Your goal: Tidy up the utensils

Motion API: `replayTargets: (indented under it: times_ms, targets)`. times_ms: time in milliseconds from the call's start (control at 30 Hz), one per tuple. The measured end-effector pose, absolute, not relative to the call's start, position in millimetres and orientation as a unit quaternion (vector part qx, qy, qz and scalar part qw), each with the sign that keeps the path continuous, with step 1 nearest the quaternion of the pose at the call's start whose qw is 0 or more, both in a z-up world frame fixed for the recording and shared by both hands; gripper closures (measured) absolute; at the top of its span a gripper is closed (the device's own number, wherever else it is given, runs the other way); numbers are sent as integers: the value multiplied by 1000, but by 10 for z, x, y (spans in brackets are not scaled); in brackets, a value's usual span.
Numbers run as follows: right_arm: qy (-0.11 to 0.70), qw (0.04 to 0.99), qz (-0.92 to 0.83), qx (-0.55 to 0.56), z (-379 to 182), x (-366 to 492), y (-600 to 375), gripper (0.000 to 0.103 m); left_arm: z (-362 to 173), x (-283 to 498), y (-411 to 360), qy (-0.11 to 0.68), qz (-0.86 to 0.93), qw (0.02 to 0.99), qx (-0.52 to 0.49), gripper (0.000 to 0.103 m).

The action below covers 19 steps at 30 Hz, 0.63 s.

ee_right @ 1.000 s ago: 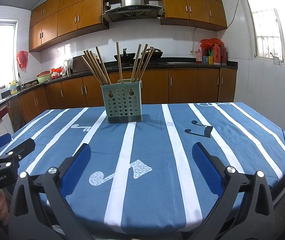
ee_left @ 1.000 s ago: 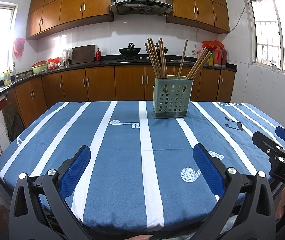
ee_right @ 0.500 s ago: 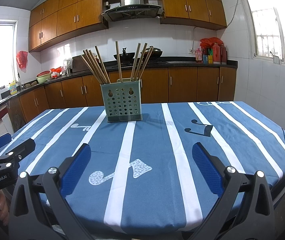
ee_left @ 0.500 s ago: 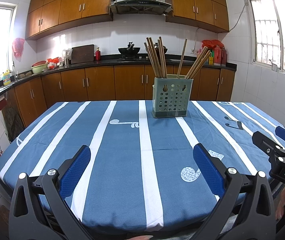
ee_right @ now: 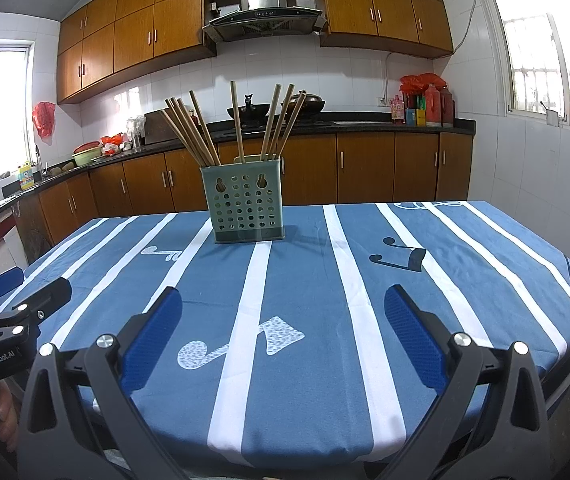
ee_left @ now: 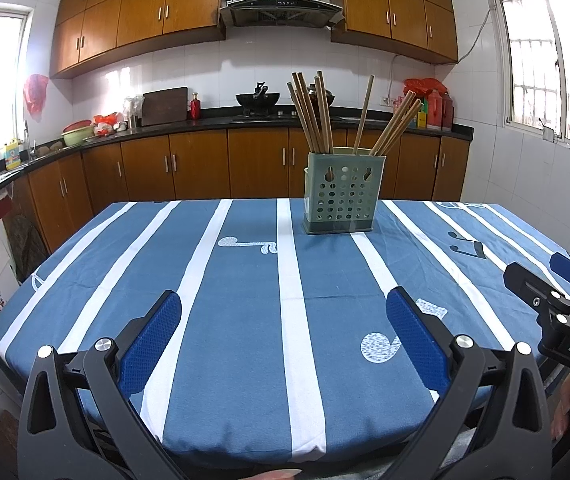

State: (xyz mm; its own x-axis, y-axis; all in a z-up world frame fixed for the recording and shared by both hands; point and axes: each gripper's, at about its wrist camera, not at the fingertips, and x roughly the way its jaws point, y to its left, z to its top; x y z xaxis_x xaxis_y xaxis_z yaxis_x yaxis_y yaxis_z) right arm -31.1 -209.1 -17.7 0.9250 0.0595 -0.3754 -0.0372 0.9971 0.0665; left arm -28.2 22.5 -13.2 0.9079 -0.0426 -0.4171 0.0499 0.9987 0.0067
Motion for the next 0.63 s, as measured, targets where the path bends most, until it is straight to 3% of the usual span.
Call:
replayTargets:
  times_ms: [633]
  targets:
    - [193, 980, 25, 30, -170, -309, -2093, 4, -197, -262, 226, 217, -25, 976, 7, 2]
